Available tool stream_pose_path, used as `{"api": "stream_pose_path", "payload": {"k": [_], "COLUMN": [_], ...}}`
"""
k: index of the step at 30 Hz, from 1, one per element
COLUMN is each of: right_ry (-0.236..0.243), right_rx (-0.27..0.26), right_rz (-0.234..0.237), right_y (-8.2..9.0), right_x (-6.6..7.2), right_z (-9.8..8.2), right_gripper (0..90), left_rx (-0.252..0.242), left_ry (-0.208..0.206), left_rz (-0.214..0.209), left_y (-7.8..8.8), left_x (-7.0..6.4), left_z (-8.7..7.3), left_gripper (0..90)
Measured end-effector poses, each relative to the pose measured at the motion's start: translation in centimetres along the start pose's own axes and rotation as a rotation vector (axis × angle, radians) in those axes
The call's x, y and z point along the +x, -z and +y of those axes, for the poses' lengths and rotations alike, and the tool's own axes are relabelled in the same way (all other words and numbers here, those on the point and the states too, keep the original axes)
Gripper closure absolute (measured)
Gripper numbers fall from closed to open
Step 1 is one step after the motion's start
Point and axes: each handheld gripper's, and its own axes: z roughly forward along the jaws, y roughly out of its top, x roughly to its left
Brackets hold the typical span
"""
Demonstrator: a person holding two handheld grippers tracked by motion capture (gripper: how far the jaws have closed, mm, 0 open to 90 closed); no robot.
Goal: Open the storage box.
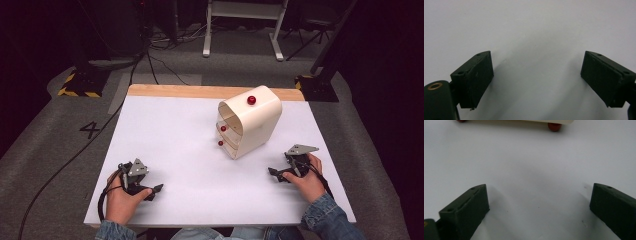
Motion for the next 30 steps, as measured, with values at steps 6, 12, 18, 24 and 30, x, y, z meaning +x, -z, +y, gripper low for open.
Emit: {"api": "stream_pose_path", "payload": {"k": [6, 12, 18, 24, 30], "right_ry": [-0.003, -0.004, -0.004, -0.003, -0.003], "right_rx": [0.001, 0.001, 0.0, -0.002, -0.004], "right_rz": [0.006, 0.007, 0.01, 0.009, 0.009], "right_y": [0.0, 0.0, 0.0, 0.0, 0.0], "right_x": [-0.1, -0.1, -0.1, -0.1, -0.1], "right_z": [0.0, 0.0, 0.0, 0.0, 0.0], "right_gripper": [1.9, 1.9, 1.9, 2.0, 2.0], "left_rx": [0.001, 0.078, -0.024, -0.148, -0.267], "left_ry": [-0.002, 0.035, 0.115, 0.125, 0.118], "left_rz": [0.01, 0.028, -0.037, -0.041, -0.058], "left_y": [0.0, 0.8, 1.5, 1.3, 0.4], "left_x": [-0.2, -1.1, -2.0, -2.4, -2.9], "left_z": [0.0, 1.1, 3.4, 5.3, 7.1], "left_gripper": [11.9, 28.3, 38.4, 41.7, 45.4]}}
